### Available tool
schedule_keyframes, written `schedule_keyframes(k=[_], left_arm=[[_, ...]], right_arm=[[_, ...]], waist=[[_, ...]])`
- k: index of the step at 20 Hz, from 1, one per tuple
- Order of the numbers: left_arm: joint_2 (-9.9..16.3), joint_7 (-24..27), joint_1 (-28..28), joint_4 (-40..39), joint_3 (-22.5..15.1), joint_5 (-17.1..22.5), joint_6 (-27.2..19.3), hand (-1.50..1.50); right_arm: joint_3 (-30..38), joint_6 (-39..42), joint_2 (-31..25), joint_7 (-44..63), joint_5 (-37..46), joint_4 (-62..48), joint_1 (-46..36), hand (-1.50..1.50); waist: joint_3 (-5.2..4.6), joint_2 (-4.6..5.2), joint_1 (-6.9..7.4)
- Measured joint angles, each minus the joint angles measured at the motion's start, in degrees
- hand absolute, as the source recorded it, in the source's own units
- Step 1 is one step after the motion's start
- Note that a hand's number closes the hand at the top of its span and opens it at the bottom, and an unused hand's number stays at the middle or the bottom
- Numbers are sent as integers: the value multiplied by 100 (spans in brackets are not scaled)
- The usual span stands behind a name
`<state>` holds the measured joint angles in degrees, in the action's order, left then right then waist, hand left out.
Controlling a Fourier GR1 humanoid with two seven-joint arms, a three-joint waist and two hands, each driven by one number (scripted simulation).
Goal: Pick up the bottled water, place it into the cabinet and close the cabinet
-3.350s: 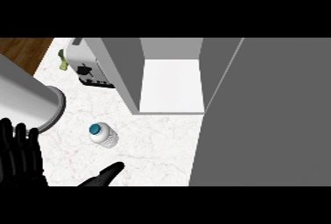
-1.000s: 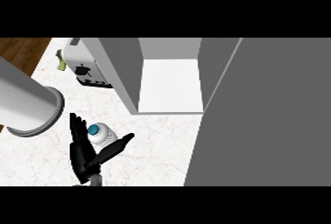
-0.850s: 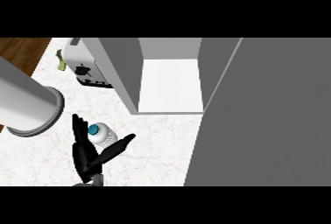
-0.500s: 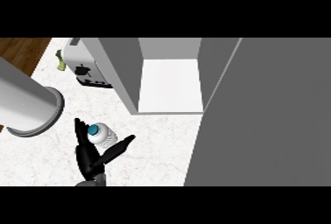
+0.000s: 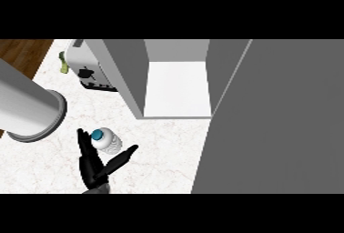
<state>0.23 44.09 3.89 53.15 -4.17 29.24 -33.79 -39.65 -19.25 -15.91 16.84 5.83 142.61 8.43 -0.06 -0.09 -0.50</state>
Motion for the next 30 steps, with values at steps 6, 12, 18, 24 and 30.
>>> schedule_keyframes(k=[6, 12, 18, 24, 30], left_arm=[[-17, 505, 149, -439, -37, 381, 390, -150], [-1, 878, 429, -904, 93, 750, 859, 150], [17, 1104, 671, -1207, 211, 954, 1189, 150], [8, 1249, 856, -1338, 230, 1076, 1495, 150], [465, 761, 572, -1088, -480, 710, 2747, 150]], right_arm=[[-48, -97, 27, 138, 6, -6, -118, -150], [38, -81, -118, -100, -31, -20, 15, -150], [-105, -180, -115, -33, -2, -14, -1, -150], [-101, -234, -144, 24, -1, -20, -75, -150], [-81, -287, -203, 5, -30, -66, -203, -150]], waist=[[1, 1, 2], [1, 3, -11], [2, 0, -10], [1, 0, -8], [1, -18, -6]])
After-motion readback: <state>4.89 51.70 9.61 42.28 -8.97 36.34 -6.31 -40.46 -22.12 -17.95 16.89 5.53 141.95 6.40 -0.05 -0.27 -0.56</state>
